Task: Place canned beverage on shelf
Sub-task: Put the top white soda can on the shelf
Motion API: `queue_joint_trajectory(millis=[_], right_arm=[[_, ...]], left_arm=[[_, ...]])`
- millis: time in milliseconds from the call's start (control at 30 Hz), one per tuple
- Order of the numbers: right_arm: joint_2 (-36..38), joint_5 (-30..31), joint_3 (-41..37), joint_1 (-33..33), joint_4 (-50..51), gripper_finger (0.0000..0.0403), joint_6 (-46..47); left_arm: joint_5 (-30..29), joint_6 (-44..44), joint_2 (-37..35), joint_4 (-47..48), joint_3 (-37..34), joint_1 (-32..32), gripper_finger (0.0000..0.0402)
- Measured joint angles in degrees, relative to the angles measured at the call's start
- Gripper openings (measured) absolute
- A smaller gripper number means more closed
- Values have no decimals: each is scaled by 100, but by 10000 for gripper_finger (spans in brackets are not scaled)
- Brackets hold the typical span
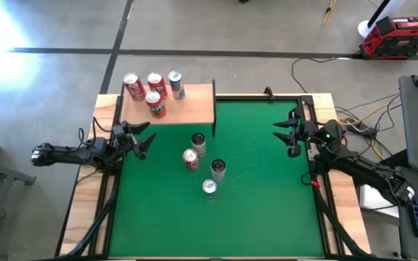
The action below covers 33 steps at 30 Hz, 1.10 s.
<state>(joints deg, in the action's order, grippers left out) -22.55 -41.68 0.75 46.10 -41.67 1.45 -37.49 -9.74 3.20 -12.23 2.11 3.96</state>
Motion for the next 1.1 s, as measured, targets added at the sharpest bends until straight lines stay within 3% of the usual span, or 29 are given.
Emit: queue_joint_trajectory(millis=[167, 367, 500, 667, 1100], right_arm=[[469, -686, 0, 205, -61, 157, 185], [1274, -740, -2, 414, 66, 157, 1089], [1606, -608, -2, 419, 741, 157, 1205], [1727, 133, -4, 421, 2048, 157, 1209], [1719, 134, -4, 421, 3240, 157, 1185]], left_arm=[[0, 0, 0, -1, 0, -1, 302], [2, 0, 0, 0, 0, 1, 302], [0, 0, 0, 0, 0, -1, 302], [2, 0, 0, 0, 0, 1, 302], [0, 0, 0, 0, 0, -1, 302]])
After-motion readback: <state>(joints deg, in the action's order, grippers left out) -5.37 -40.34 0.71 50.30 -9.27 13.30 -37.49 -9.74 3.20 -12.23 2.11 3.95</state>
